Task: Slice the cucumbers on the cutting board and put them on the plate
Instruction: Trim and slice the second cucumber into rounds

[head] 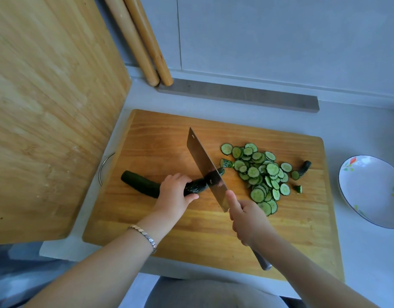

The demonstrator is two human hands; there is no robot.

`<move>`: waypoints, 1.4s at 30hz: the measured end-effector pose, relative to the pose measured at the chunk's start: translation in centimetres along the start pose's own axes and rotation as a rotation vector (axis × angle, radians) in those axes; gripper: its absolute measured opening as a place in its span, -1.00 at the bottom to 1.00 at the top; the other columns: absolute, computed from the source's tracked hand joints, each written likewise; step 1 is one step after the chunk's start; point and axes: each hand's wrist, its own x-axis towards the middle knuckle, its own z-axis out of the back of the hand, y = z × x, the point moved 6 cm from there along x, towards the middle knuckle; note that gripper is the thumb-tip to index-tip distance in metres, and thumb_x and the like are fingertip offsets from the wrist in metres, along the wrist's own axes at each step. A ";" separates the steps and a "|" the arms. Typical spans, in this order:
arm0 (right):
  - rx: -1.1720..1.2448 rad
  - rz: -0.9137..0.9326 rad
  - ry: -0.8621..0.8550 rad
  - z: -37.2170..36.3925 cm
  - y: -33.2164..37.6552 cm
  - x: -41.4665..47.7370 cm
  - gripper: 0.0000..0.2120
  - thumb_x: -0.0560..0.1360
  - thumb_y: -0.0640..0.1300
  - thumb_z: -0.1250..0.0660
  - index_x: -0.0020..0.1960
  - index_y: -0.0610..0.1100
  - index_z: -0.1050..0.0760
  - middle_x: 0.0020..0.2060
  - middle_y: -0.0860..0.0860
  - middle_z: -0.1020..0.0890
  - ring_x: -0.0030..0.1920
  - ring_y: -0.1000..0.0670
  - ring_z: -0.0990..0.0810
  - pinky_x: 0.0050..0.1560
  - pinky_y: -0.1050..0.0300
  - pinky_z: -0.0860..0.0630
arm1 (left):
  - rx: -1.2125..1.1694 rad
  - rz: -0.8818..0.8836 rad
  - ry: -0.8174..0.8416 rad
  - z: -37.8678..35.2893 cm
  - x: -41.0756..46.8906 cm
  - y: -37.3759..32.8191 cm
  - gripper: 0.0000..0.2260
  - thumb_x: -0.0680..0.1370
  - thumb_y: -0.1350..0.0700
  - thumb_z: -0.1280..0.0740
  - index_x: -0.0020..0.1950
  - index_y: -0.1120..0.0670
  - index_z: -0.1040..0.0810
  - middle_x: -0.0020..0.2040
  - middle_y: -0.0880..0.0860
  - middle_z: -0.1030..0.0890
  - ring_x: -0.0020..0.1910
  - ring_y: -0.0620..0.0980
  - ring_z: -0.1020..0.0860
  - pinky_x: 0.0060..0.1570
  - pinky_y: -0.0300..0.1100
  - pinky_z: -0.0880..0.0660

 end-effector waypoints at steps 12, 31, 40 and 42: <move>-0.048 -0.053 0.040 -0.3 0.7 1.7 -0.47 0.53 0.32 0.05 -0.27 -0.13 -0.29 -0.50 0.00 -0.31 -0.54 0.02 -0.27 -0.52 0.24 -0.28 | -0.017 -0.011 0.031 0.2 0.3 -0.3 -0.67 0.39 0.03 -0.47 0.09 0.13 -0.59 -0.05 0.05 -0.57 -0.04 0.04 -0.46 0.02 -0.11 -0.40; 0.221 0.099 -0.026 5.3 0.2 1.8 -0.51 0.57 0.20 -0.04 -0.36 -0.13 -0.30 -0.63 0.12 -0.31 -0.62 0.09 -0.24 -0.57 0.25 -0.21 | 0.170 -0.103 0.128 0.3 0.2 -2.3 -0.63 0.49 -0.07 -0.33 0.22 0.08 -0.46 0.11 -0.01 -0.50 0.08 -0.03 -0.46 0.10 -0.18 -0.41; 0.165 0.138 -0.183 9.3 -0.2 3.0 -0.51 0.52 0.27 -0.06 -0.34 -0.12 -0.23 -0.57 0.06 -0.25 -0.55 0.05 -0.18 -0.47 0.18 -0.16 | 0.717 -0.542 0.380 -4.2 5.7 -8.1 -0.56 0.61 0.01 -0.08 0.47 -0.11 -0.07 0.51 0.09 0.02 0.42 0.17 -0.05 0.31 0.11 -0.16; 0.183 0.126 -0.169 9.2 -0.2 3.4 -0.50 0.50 0.29 -0.06 -0.33 -0.13 -0.25 -0.56 0.05 -0.26 -0.54 0.05 -0.19 -0.47 0.17 -0.16 | 0.737 -0.568 0.424 -4.4 6.3 -7.9 -0.59 0.61 0.04 -0.08 0.45 -0.07 -0.12 0.51 0.10 -0.01 0.37 0.16 -0.14 0.22 0.04 -0.25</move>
